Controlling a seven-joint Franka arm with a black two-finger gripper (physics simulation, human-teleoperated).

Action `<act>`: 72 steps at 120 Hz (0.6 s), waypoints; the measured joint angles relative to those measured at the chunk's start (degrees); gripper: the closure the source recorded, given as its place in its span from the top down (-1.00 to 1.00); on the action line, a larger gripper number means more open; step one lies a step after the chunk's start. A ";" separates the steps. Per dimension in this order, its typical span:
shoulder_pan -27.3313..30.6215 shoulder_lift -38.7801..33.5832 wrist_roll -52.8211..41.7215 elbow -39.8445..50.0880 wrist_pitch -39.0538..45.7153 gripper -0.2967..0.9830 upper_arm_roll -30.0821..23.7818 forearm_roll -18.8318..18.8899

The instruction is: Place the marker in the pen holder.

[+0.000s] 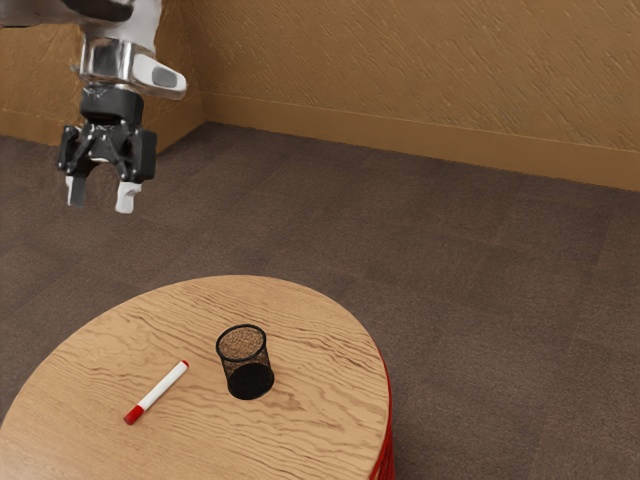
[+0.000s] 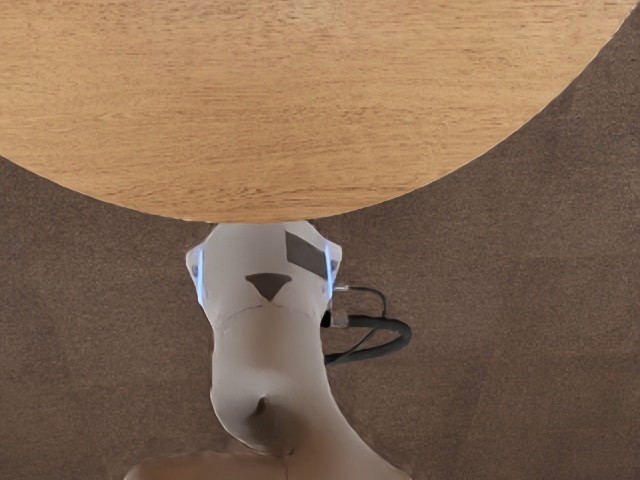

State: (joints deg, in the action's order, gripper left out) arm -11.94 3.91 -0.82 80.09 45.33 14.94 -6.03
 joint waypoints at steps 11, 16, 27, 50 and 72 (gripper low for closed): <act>1.54 0.60 -0.42 4.29 15.12 0.51 0.73 -1.55; 1.84 0.92 -0.24 5.52 19.42 0.51 1.08 -2.45; 1.24 1.67 -0.05 11.44 25.81 0.49 3.73 -1.09; 6.16 -9.67 -0.90 44.18 45.96 0.49 5.97 3.12; 4.86 -5.97 -1.41 52.51 62.24 0.48 5.71 4.43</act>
State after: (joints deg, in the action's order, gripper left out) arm -7.09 -2.06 -2.23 132.60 107.57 20.64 -1.60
